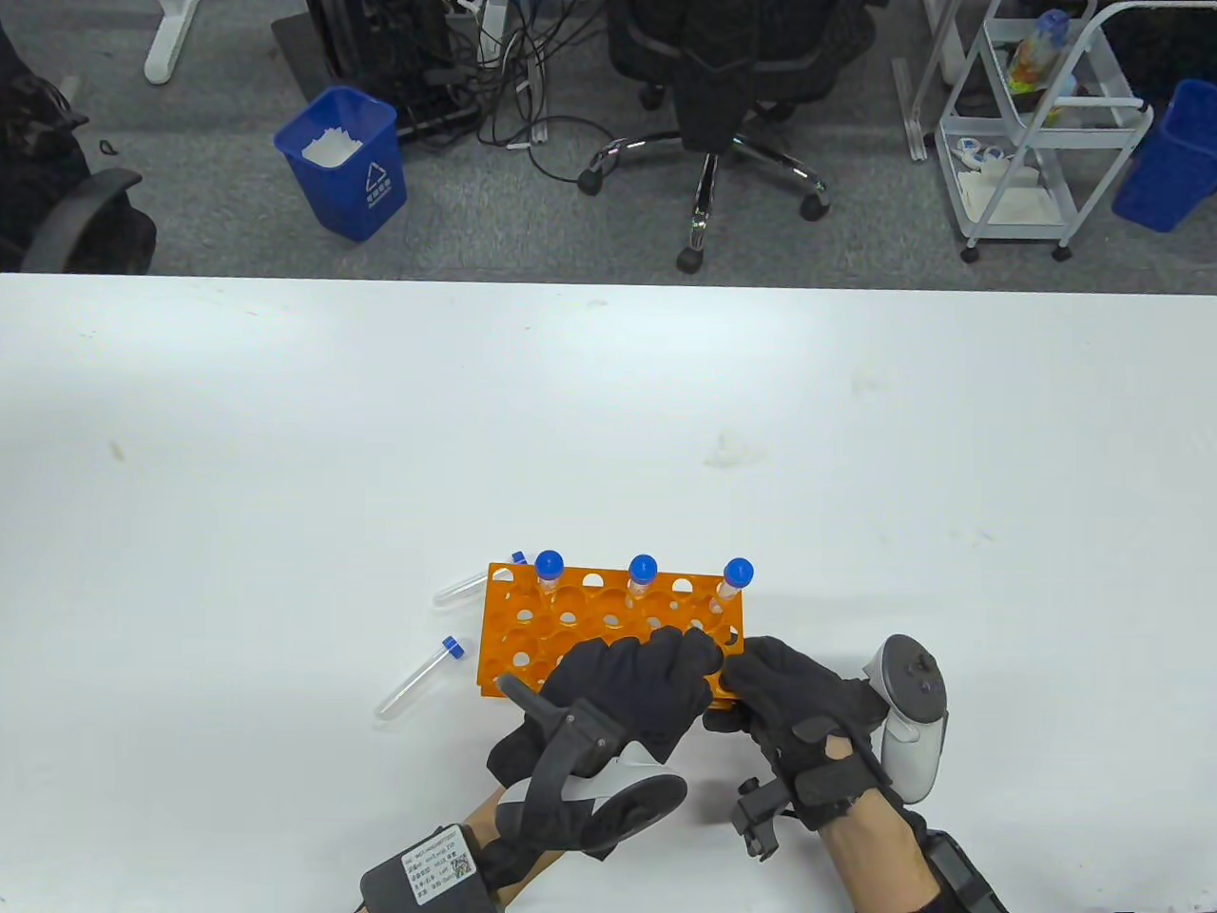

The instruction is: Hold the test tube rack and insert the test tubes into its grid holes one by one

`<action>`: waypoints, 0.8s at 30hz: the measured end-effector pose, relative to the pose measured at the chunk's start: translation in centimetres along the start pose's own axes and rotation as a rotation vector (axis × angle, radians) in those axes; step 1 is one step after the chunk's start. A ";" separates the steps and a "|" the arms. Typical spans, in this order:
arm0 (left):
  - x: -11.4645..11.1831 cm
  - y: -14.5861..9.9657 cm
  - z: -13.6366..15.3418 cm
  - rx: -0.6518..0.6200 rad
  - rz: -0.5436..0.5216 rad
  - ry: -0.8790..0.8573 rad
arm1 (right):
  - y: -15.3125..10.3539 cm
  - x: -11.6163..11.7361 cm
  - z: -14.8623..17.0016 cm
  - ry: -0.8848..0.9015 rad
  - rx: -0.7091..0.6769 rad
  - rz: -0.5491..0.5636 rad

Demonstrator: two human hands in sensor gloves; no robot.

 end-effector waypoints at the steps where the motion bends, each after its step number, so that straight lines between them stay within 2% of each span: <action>1: 0.0 0.0 -0.1 -0.003 0.007 0.014 | 0.0 0.0 0.0 -0.002 0.000 0.001; 6: 0.1 -0.2 -0.2 -0.029 0.091 0.100 | 0.0 -0.1 0.0 -0.014 0.003 0.011; 13: 0.4 -0.3 0.0 -0.033 0.128 0.154 | 0.2 -0.1 0.1 -0.025 0.010 0.016; 17: 1.8 -0.3 0.8 -0.019 0.115 0.155 | 0.2 -0.3 0.2 -0.025 0.014 0.024; 20: 4.0 0.0 2.8 0.049 0.053 0.088 | 0.3 -0.5 0.1 -0.025 0.016 0.033; 24: 5.7 0.8 6.6 0.167 0.001 0.056 | 0.3 -0.5 0.1 -0.023 0.017 0.044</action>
Point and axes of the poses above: the tracker on the back of each hand, its own z axis roughly to the little-finger side, its own y axis roughly from the wrist to the fingertips, x = y × z, the point moved 2 cm from there along y, roughly from the wrist to the fingertips, and after that the axes turned 15 degrees about x, right-handed, at the moved point
